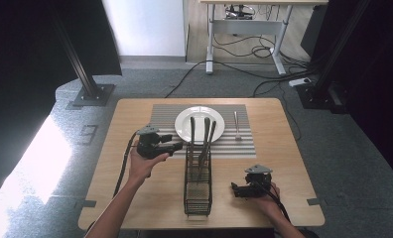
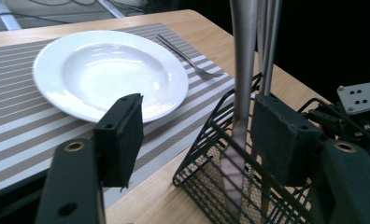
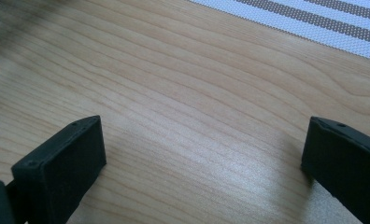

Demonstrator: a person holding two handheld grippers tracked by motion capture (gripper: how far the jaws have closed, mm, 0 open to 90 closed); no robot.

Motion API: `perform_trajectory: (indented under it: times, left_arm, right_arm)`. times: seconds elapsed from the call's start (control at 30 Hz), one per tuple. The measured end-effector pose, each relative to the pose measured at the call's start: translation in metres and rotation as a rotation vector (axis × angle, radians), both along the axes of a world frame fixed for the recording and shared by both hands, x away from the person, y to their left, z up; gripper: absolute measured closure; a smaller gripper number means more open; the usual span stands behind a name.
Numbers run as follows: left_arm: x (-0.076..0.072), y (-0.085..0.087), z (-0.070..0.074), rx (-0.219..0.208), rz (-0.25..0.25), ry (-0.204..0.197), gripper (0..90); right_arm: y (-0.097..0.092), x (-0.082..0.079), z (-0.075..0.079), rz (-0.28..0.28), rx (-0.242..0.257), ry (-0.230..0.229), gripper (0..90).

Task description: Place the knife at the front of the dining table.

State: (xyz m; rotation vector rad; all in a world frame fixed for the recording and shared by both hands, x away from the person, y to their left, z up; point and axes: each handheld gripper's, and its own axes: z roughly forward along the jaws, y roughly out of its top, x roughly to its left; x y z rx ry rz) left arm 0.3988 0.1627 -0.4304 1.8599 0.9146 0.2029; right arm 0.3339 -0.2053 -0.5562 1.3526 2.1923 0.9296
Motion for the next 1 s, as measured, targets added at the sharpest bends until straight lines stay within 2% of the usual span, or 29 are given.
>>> perform_trajectory:
  times: [0.2, 0.57, 0.8, 0.83, 1.0]
  left_arm:
    - [0.007, -0.007, 0.004, -0.009, -0.004, -0.008, 38.3]
    - [0.016, -0.029, 0.007, 0.009, -0.037, -0.013, 39.1]
    - [0.022, -0.040, 0.006, 0.005, -0.062, -0.007, 51.6]
    - [0.024, -0.039, 0.004, -0.001, -0.065, 0.000, 55.5]
    - [0.026, -0.039, 0.003, -0.028, -0.091, 0.014, 61.3]
  right_arm:
    - [0.000, 0.000, 0.000, 0.002, -0.002, -0.002, 0.0]
    - [0.000, 0.000, 0.000, -0.001, 0.000, 0.001, 0.0]
    - [0.000, 0.000, 0.000, 0.000, -0.001, 0.000, 0.0]
    - [0.000, 0.000, 0.000, 0.000, -0.001, 0.000, 0.0]
    - [0.000, 0.000, 0.000, 0.001, -0.001, 0.000, 0.0]
